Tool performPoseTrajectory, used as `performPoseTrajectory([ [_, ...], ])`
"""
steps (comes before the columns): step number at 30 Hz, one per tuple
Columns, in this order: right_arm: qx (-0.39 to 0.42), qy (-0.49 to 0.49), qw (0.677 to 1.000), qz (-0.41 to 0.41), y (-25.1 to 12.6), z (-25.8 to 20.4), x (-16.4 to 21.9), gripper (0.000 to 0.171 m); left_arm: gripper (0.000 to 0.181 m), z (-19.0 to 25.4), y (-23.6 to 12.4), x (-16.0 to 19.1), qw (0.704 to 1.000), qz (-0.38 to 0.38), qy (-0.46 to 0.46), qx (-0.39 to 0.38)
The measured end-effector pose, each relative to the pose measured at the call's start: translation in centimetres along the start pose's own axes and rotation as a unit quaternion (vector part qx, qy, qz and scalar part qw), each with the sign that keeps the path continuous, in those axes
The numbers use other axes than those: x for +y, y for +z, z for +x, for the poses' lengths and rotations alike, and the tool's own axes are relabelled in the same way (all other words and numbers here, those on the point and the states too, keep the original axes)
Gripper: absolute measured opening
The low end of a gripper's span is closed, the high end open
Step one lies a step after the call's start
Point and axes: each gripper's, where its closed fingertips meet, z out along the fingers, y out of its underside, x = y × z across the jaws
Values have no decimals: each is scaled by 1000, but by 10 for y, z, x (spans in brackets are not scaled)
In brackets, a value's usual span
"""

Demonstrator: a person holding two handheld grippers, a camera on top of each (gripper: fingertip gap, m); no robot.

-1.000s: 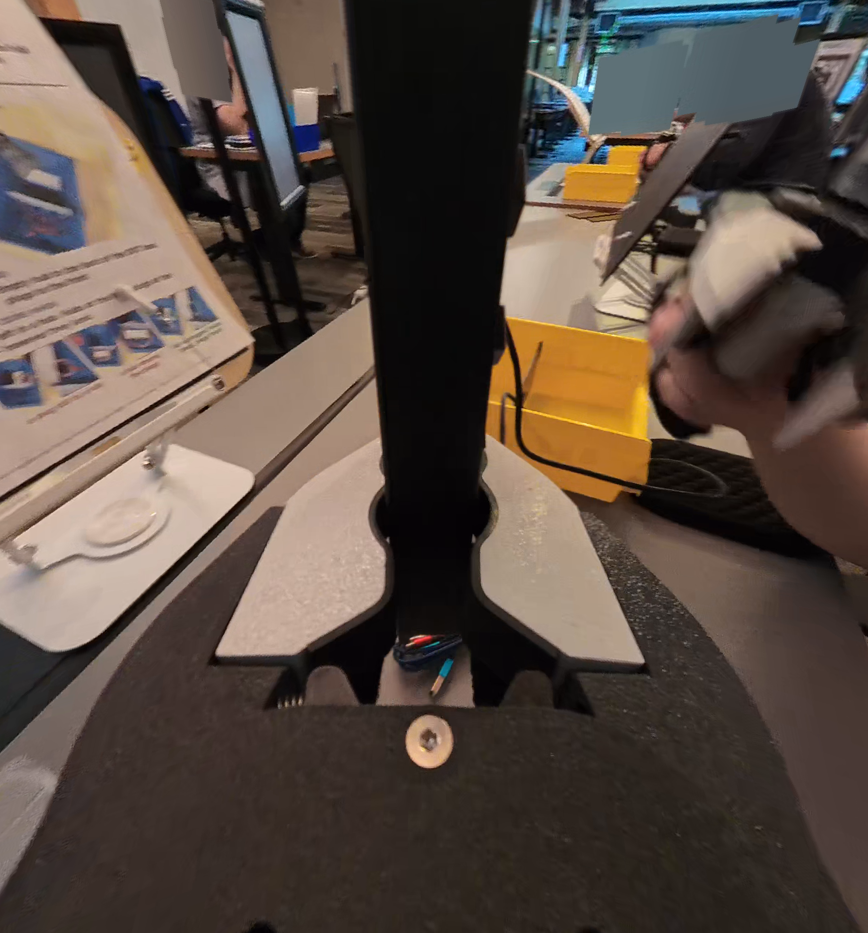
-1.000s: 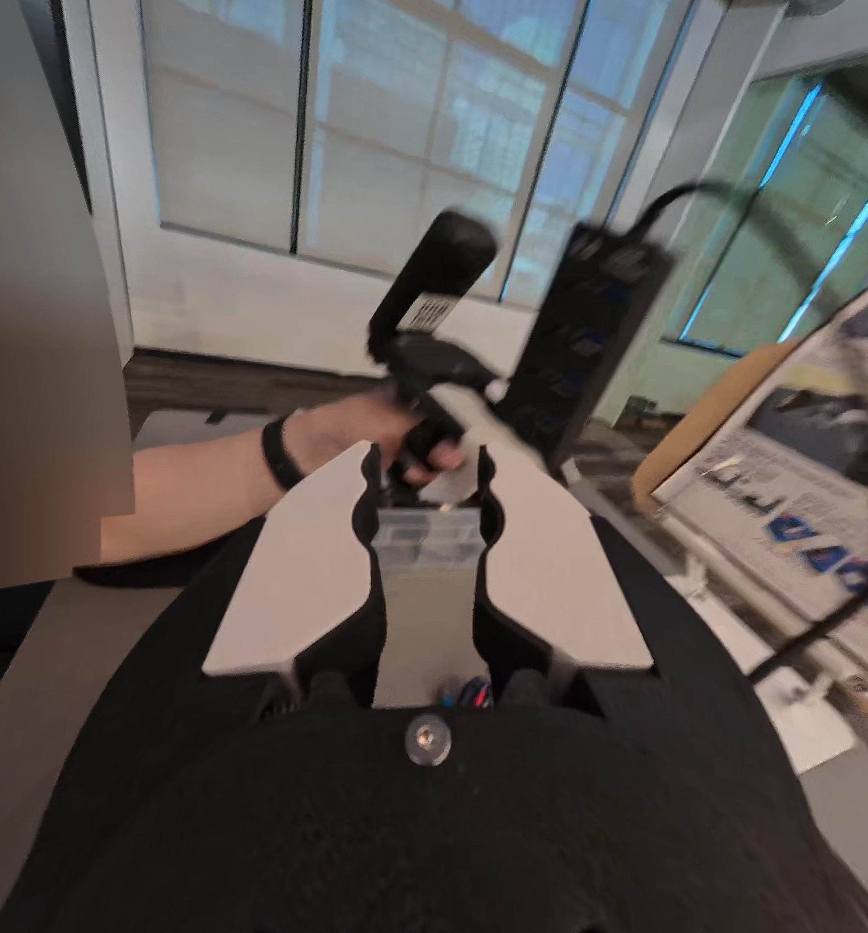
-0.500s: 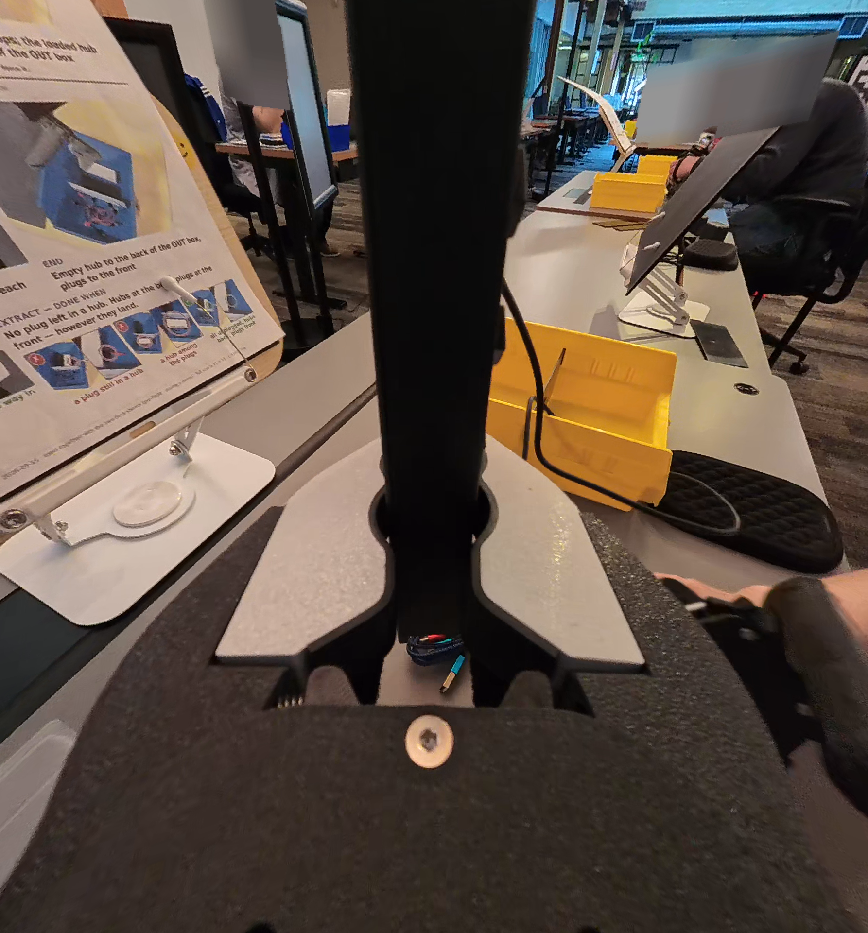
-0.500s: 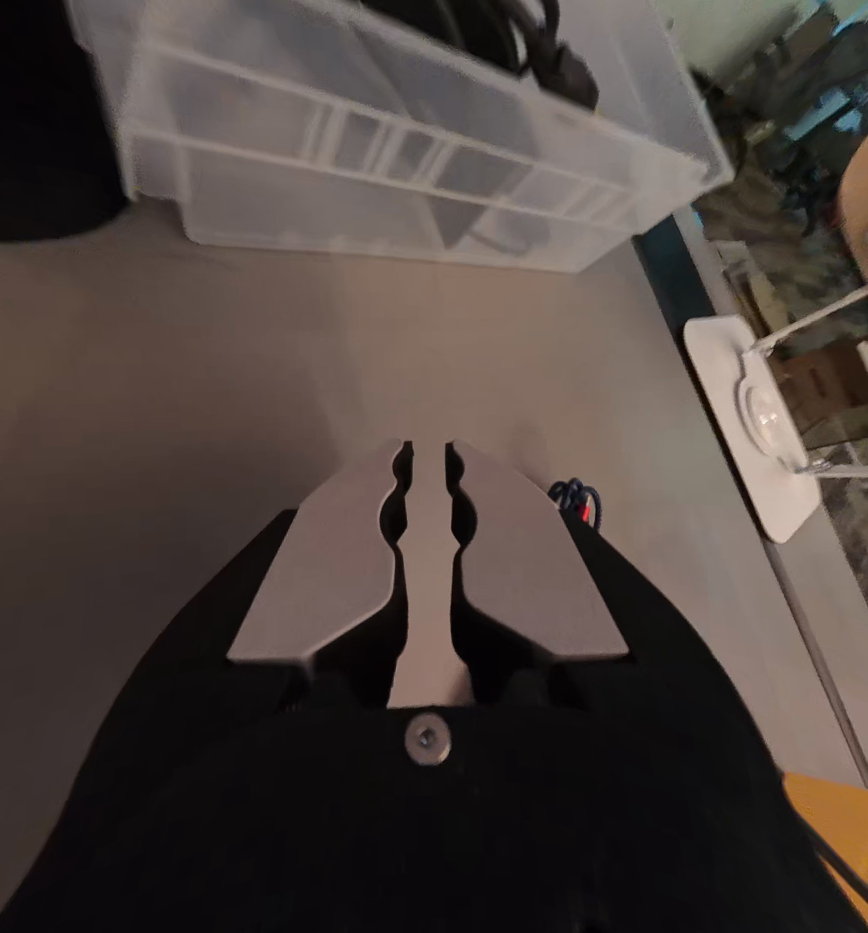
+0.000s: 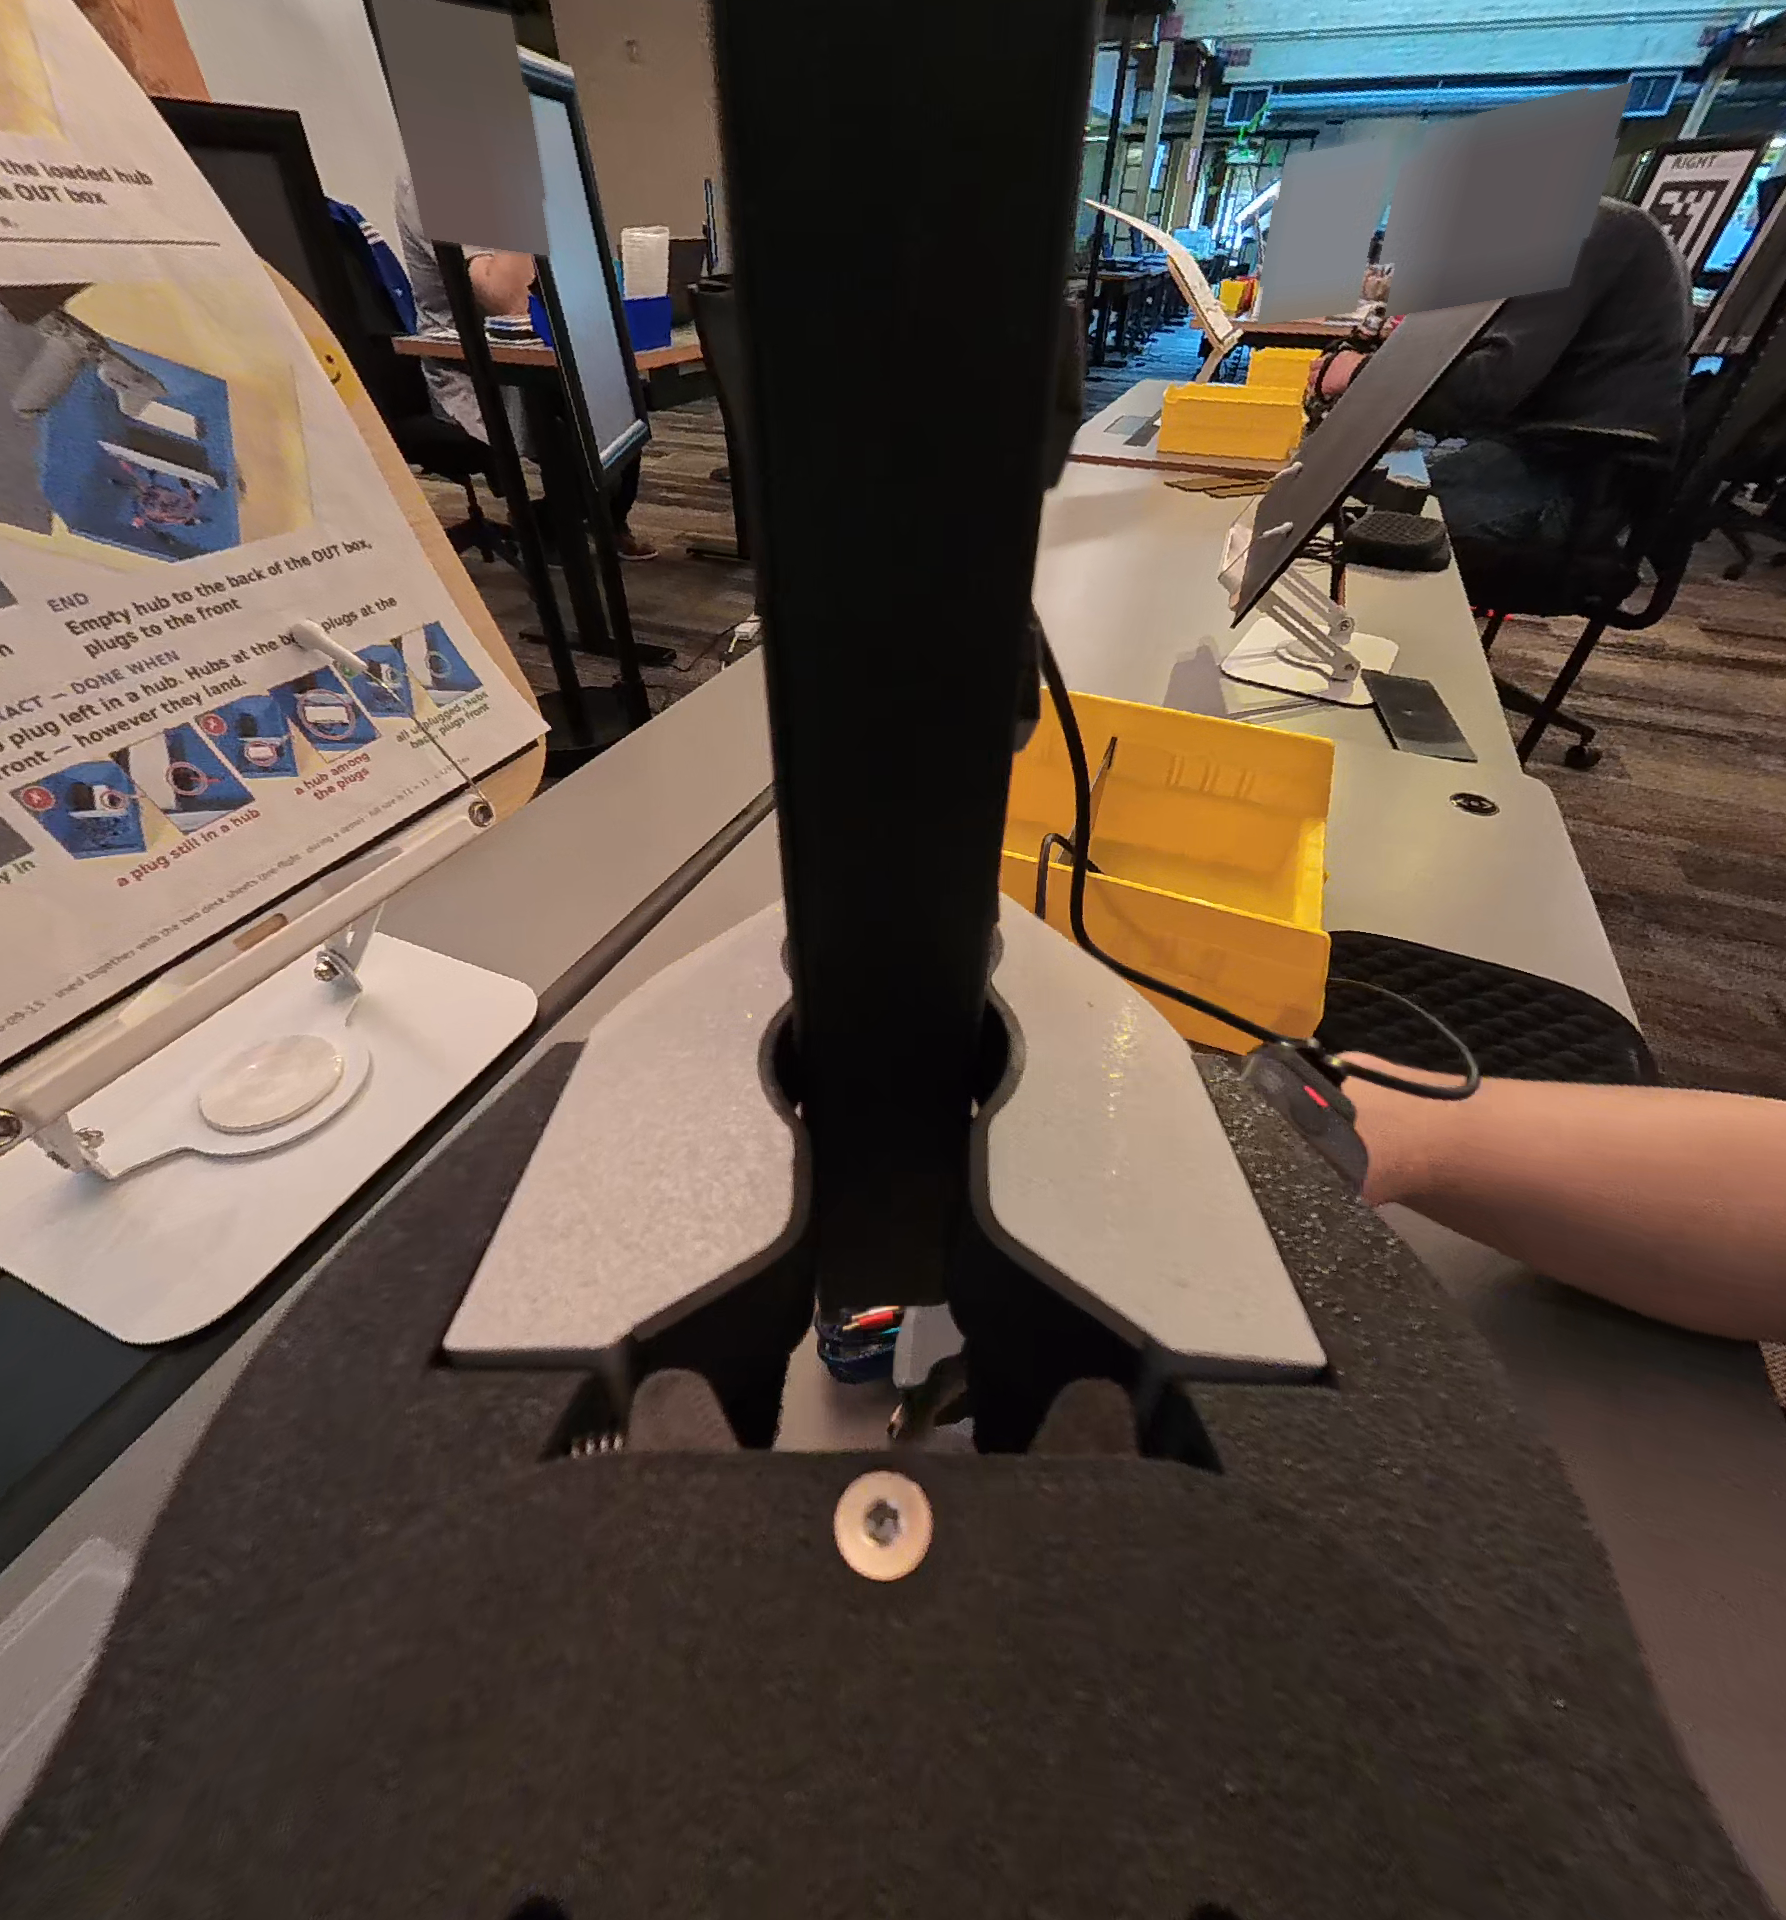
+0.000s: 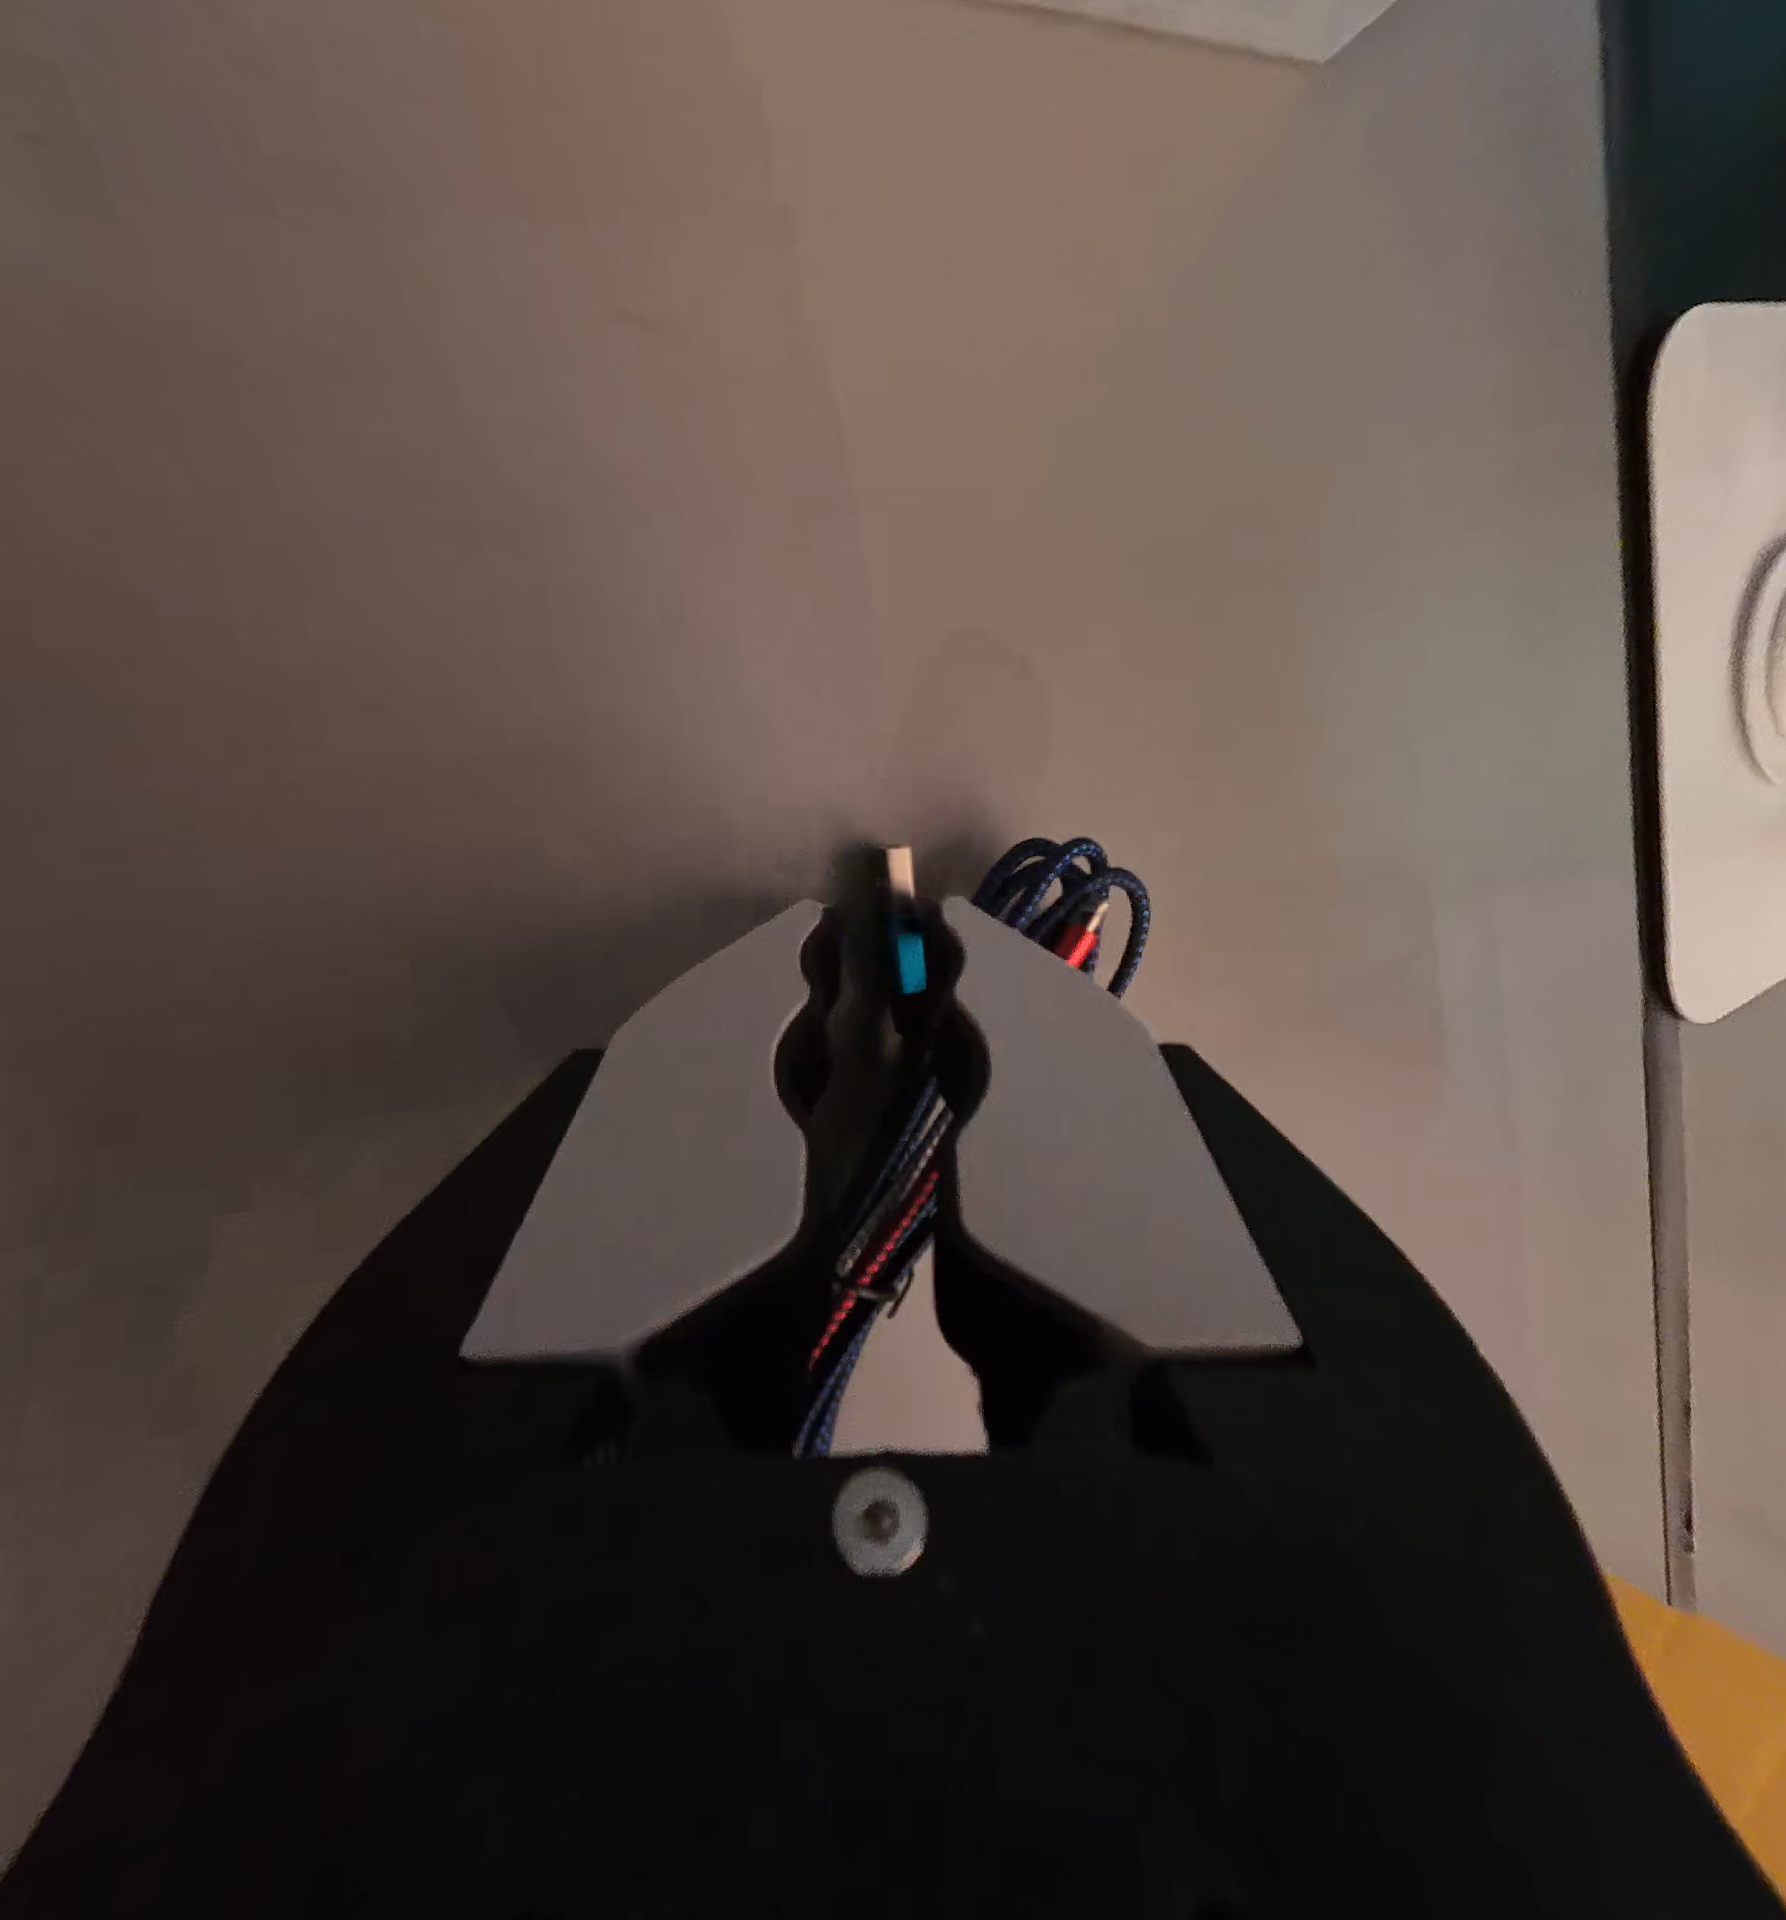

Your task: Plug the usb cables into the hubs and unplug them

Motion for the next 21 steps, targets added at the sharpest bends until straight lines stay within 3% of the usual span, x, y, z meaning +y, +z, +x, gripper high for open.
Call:
performPoseTrajectory([
  [3, -35, 12, 999, -13, 1, 1, 4, 18, 25, 0, 2, 1, 1000, -1, -4, 4],
  [16, -49, 19, 998, -39, 1, 9, 21, 22, 25, -4, 3, 5, 1000, -7, -3, -4],
  [21, -90, 43, 994, -42, 0, 3, 26, 9, 26, -7, 4, 7, 1000, -12, 5, -13],
])
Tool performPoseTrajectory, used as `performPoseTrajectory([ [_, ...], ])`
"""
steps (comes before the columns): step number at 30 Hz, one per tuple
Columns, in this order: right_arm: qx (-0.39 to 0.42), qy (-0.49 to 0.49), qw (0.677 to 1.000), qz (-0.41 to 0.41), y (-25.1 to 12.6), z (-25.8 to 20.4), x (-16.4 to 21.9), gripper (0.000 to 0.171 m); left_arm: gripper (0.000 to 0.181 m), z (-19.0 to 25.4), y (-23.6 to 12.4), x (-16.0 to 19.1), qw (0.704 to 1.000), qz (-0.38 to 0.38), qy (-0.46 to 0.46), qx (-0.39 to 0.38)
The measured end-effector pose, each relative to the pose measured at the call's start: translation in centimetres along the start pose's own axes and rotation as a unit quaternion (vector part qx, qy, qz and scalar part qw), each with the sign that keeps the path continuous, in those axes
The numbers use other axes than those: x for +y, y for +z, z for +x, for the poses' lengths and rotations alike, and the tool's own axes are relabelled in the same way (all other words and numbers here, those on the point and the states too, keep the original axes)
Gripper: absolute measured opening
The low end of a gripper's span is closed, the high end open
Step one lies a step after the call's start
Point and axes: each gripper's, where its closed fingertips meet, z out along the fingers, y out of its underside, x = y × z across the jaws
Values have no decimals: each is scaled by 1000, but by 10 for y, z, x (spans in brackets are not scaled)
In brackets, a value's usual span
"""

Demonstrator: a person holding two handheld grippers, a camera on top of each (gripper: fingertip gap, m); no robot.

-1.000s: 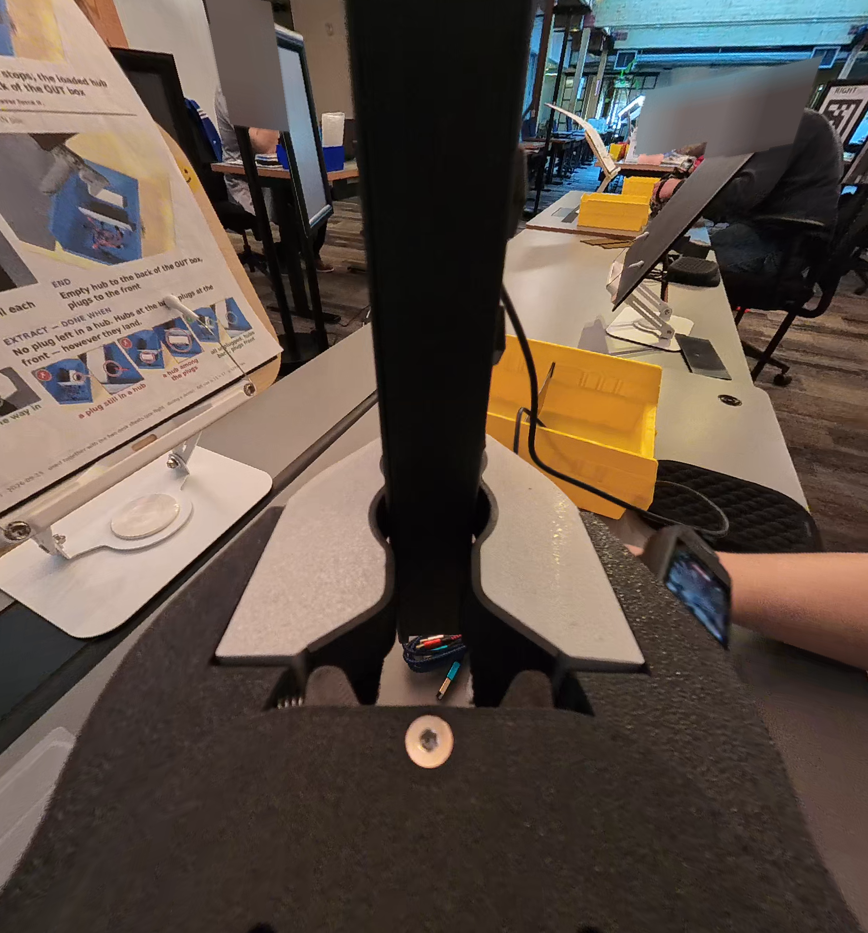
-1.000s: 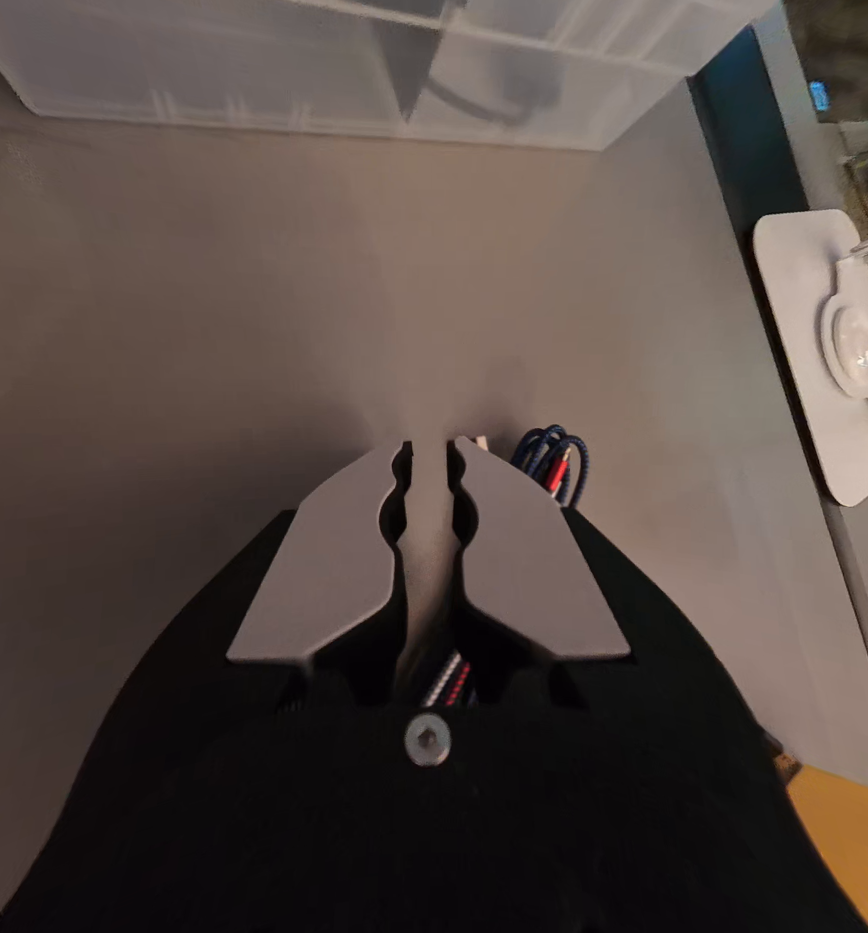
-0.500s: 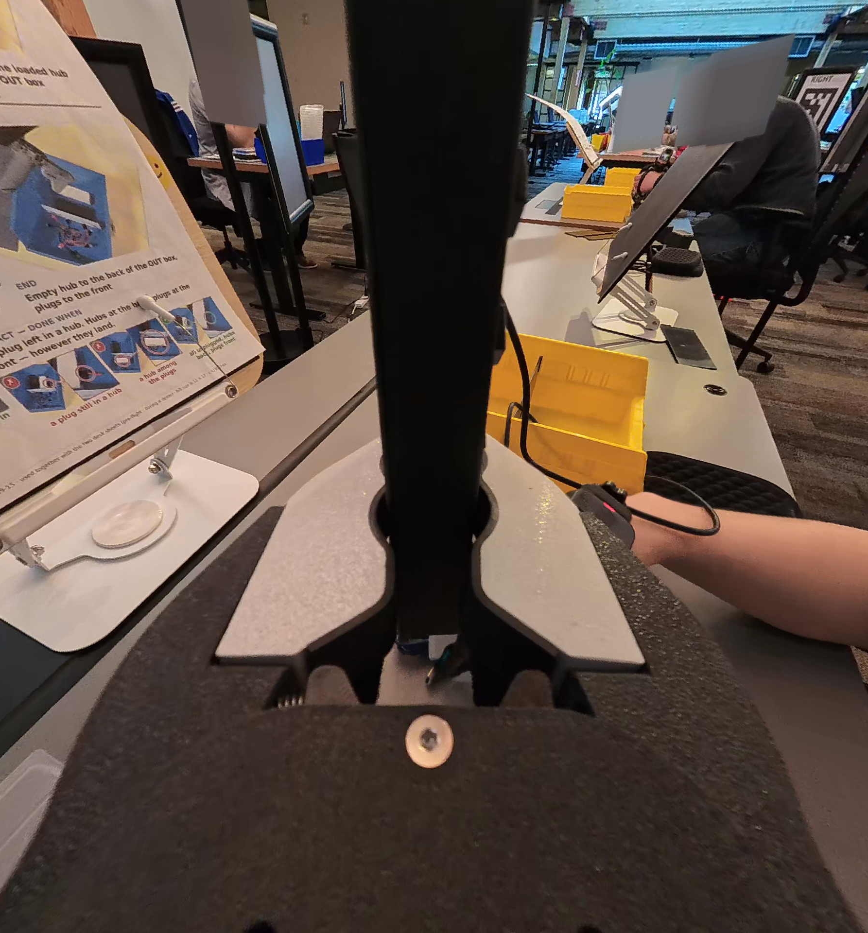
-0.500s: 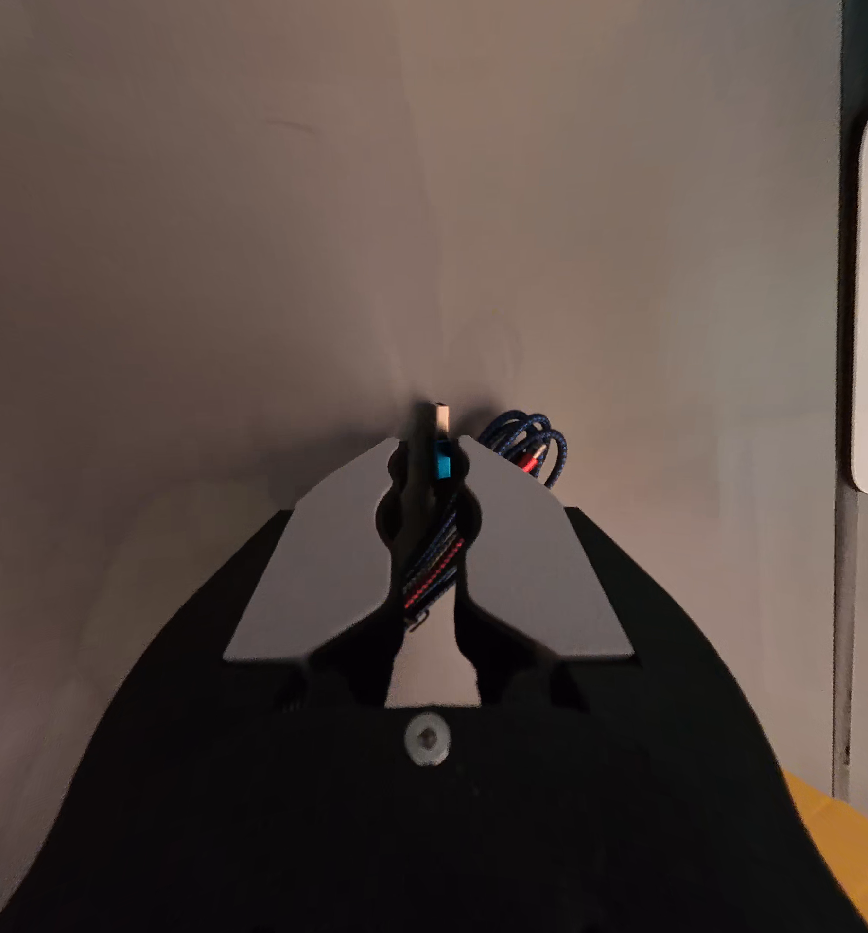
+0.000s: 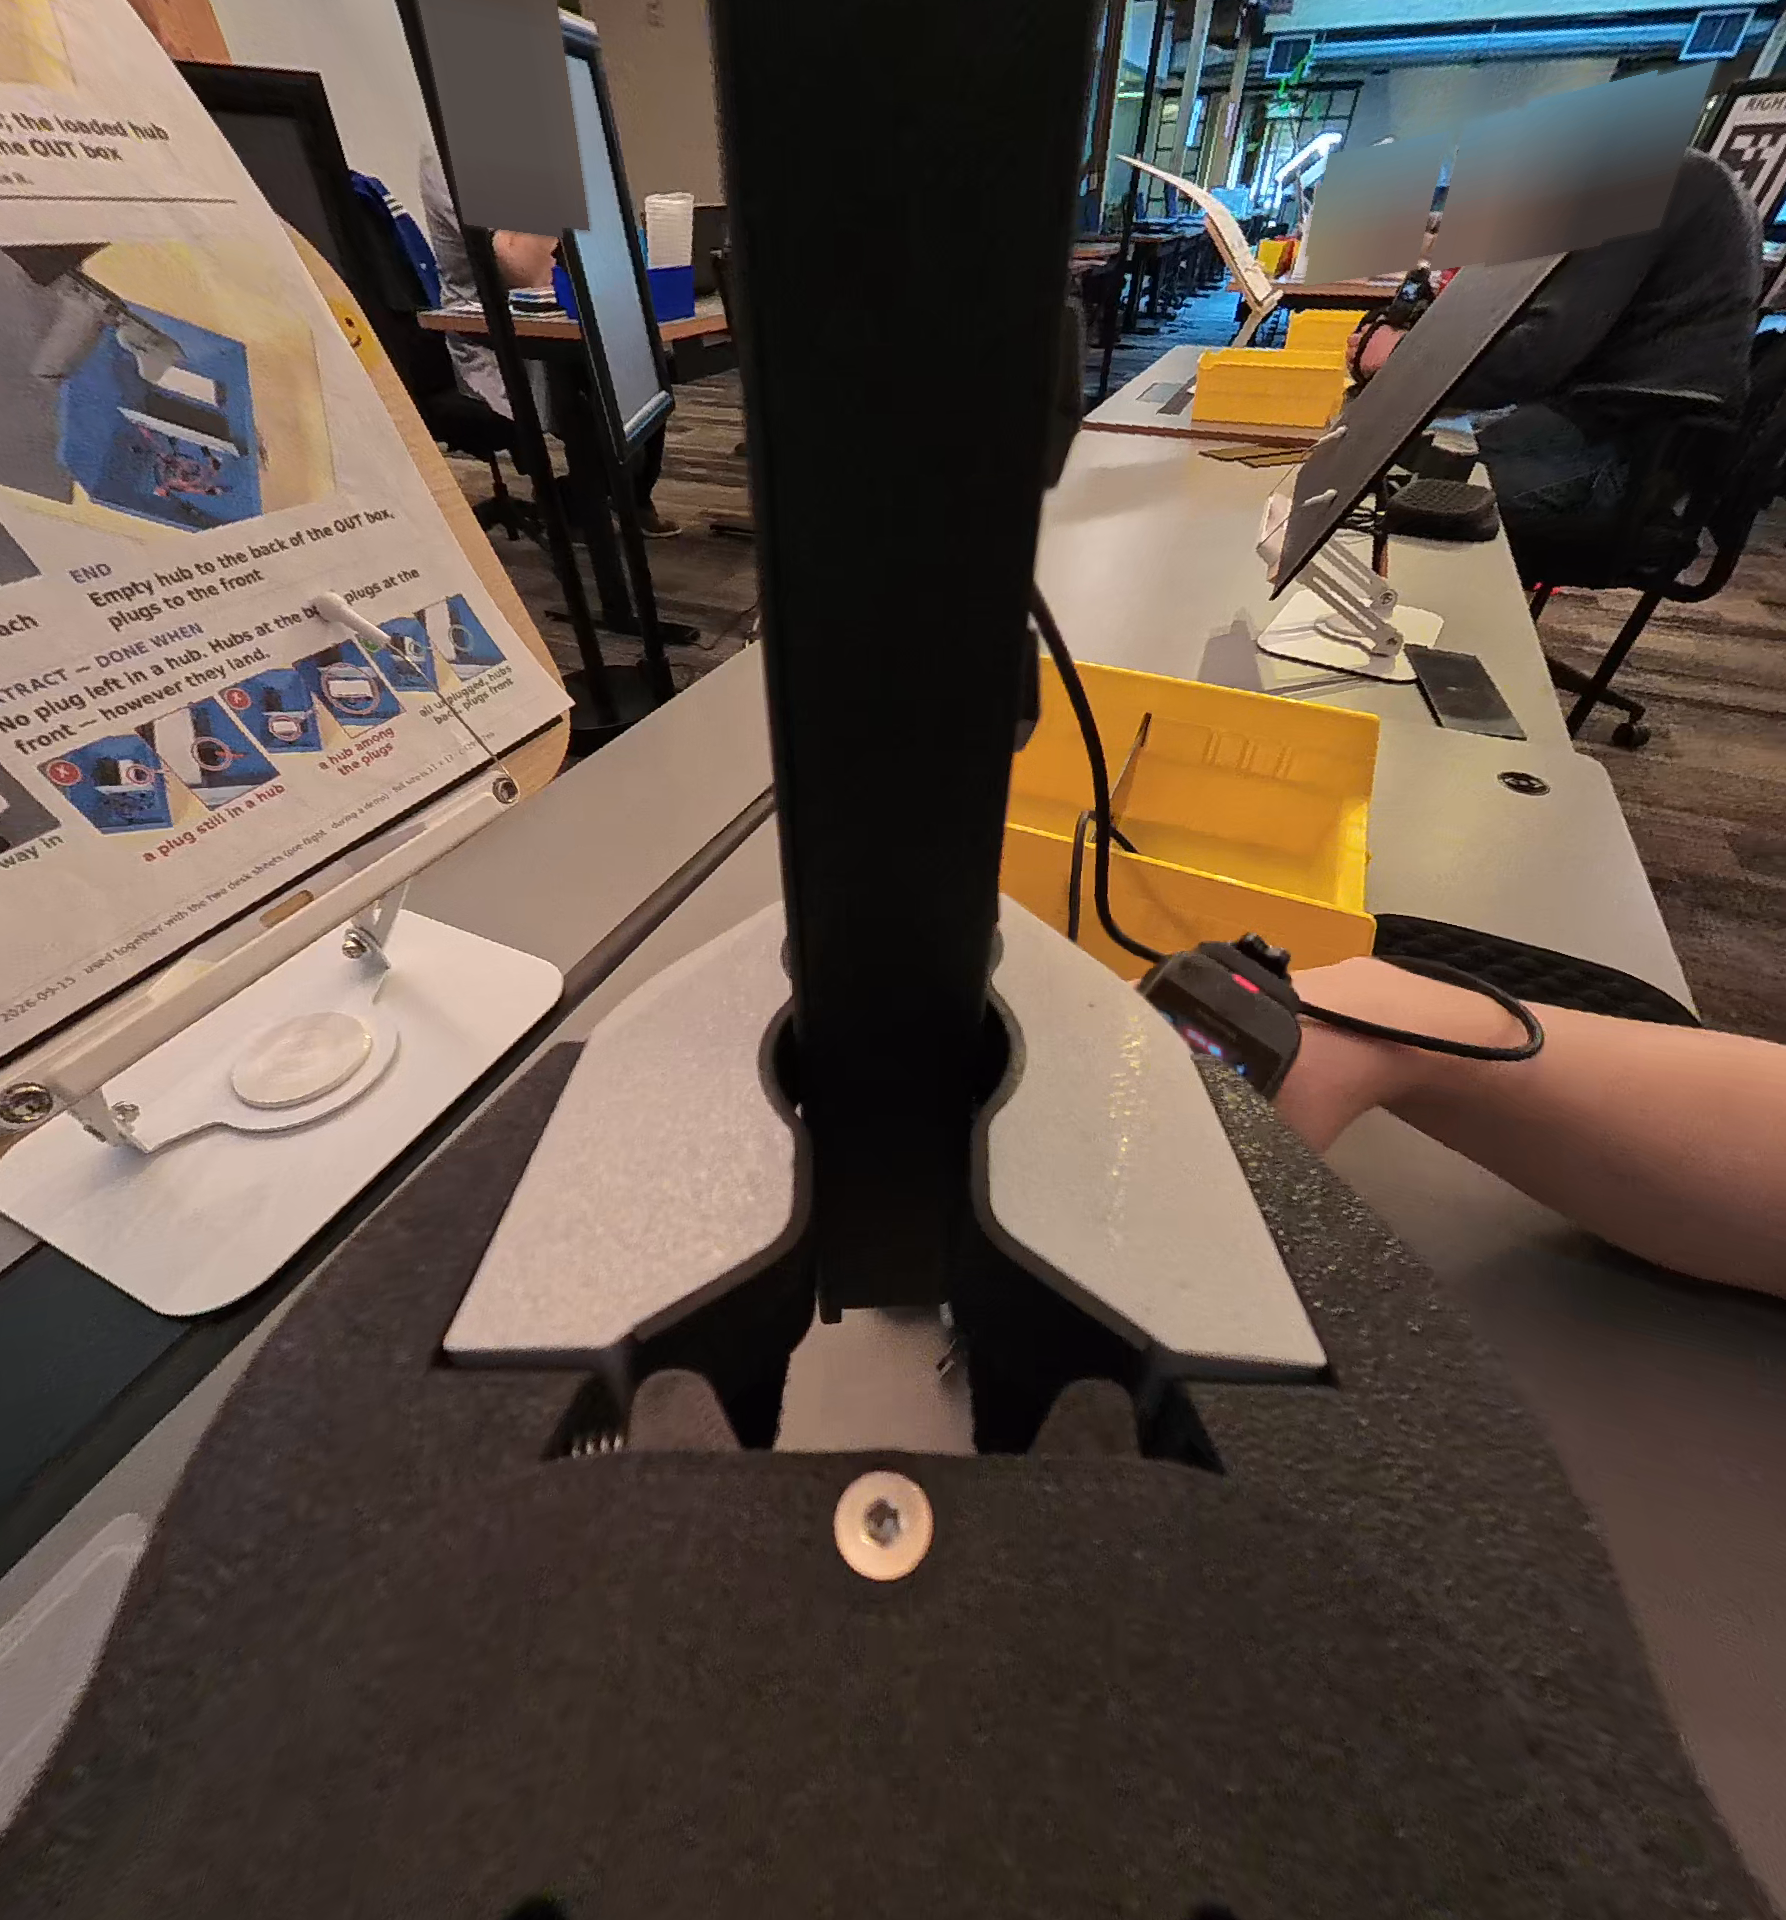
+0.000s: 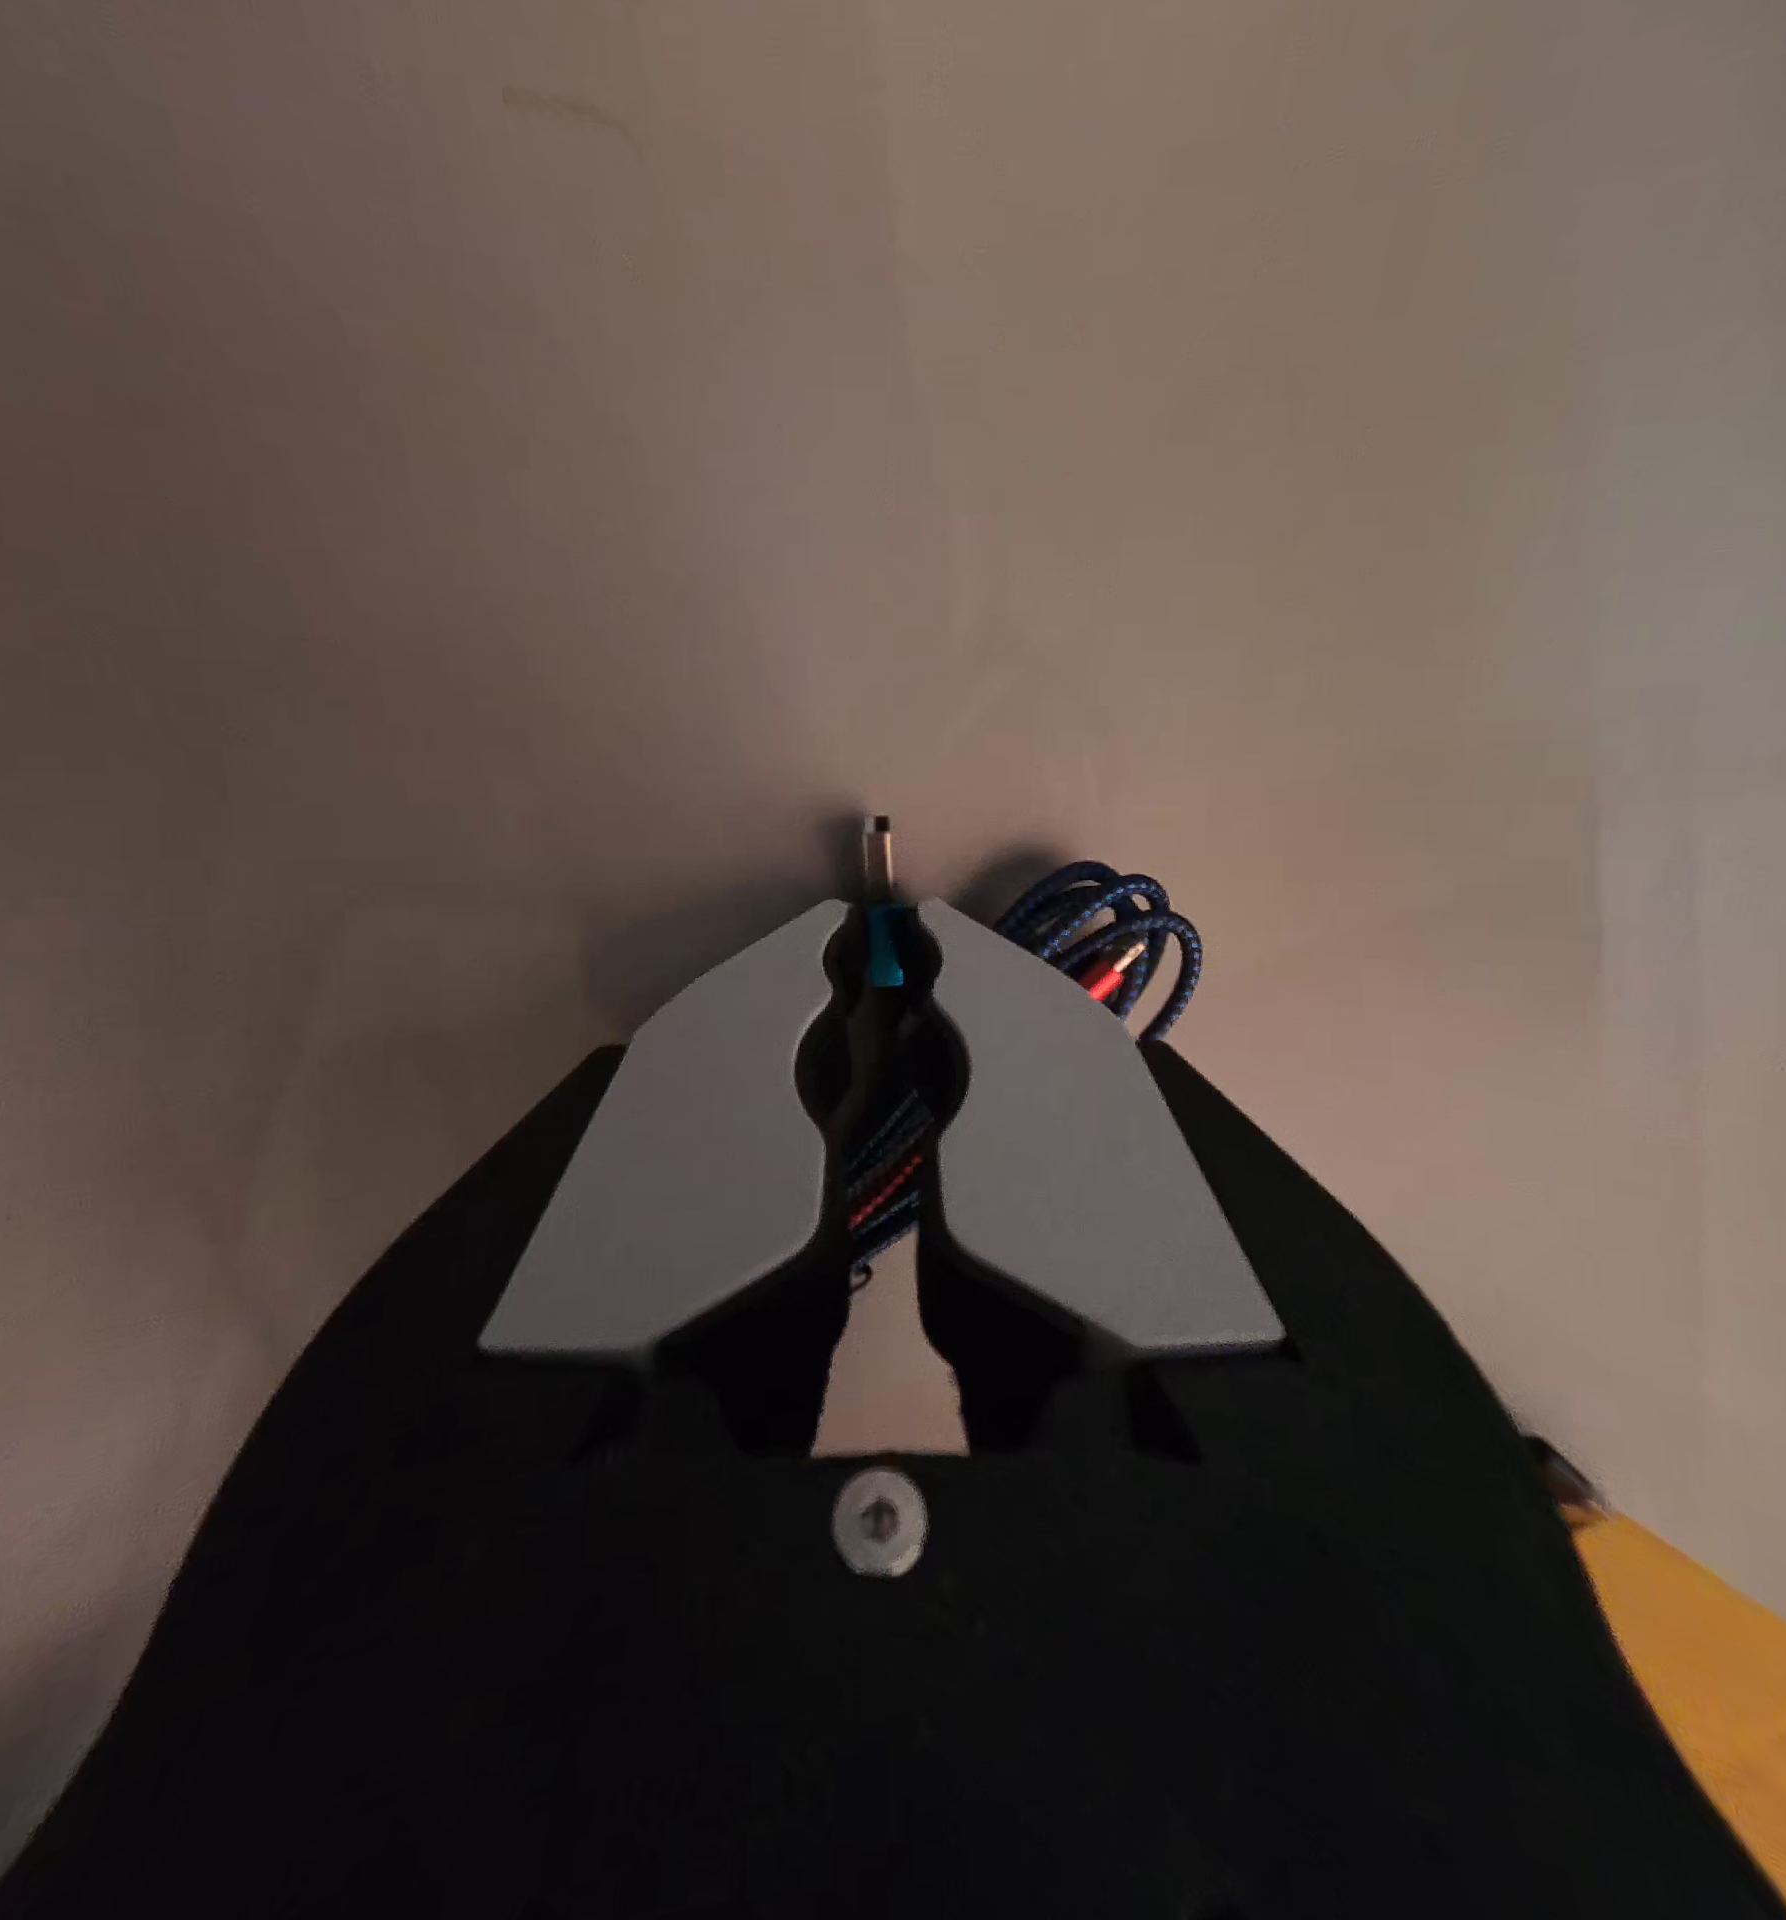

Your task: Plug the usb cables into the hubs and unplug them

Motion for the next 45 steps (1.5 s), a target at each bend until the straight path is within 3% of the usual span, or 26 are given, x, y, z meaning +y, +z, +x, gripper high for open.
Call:
performPoseTrajectory([
  [4, -25, 2, 1000, 16, -2, -2, 3, 10, 25, -5, -4, -1, 1000, 2, 0, -9],
  [14, 5, -95, 995, 11, -3, -12, -1, 9, 26, -10, -3, 3, 1000, 0, -5, -13],
  [31, 6, -84, 995, -56, -9, -12, 12, 16, 26, -5, -1, 2, 1000, -1, -3, -4],
  [45, -39, -20, 998, -39, -9, -14, 17, 10, 26, 1, 4, 5, 1000, -8, 6, 6],
])
